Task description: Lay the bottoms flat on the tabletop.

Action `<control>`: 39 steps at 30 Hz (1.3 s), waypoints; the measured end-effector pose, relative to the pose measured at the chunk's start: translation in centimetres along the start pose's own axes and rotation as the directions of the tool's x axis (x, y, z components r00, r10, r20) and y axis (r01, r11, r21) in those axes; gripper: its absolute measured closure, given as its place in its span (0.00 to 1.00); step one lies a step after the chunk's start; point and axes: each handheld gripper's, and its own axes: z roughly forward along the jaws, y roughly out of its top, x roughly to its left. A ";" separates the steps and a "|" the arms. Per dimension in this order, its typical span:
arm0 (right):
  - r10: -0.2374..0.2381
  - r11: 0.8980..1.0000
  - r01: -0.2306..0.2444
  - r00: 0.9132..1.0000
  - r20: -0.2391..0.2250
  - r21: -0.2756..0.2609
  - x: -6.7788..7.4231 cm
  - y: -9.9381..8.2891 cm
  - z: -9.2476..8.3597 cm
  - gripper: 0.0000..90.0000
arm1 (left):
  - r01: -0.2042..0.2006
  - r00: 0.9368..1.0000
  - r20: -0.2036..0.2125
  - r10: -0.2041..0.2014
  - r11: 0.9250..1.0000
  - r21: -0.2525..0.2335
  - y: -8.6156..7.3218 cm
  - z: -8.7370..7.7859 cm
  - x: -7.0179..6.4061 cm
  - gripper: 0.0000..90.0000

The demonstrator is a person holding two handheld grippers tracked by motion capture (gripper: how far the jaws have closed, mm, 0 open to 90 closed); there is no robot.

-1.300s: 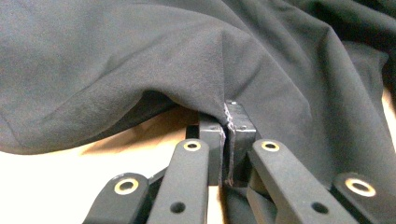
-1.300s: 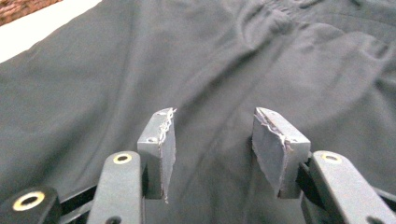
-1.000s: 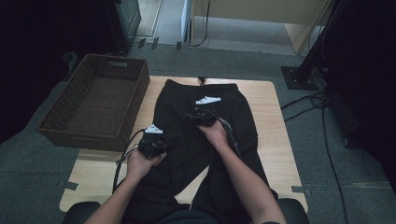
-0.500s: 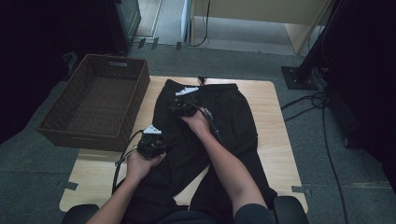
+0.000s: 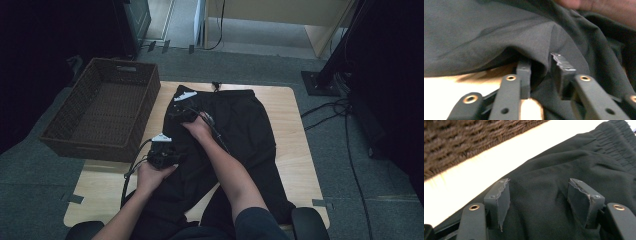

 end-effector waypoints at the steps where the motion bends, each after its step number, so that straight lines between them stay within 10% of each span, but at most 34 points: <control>1: -0.009 1.000 0.009 1.000 0.005 0.004 0.1 -0.1 0.1 0.39 | -0.004 1.000 -0.007 0.004 1.000 -0.004 0.0 0.1 -0.1 0.72; 15: 0.003 1.000 -0.003 1.000 0.007 -0.001 0.1 -0.8 0.0 0.44 | -0.060 0.998 0.002 0.060 0.998 0.003 0.0 1.0 -1.1 0.96; 25: 0.040 0.999 -0.040 0.999 0.017 -0.008 -0.5 -1.4 -1.0 0.90 | -0.069 0.997 0.035 0.069 0.998 0.013 -0.1 1.3 -1.4 0.98; 39: 0.148 0.988 -0.150 0.988 0.044 0.024 -1.2 0.2 -1.7 0.94 | -0.038 0.999 0.010 0.038 0.999 -0.011 0.5 0.6 -1.0 0.99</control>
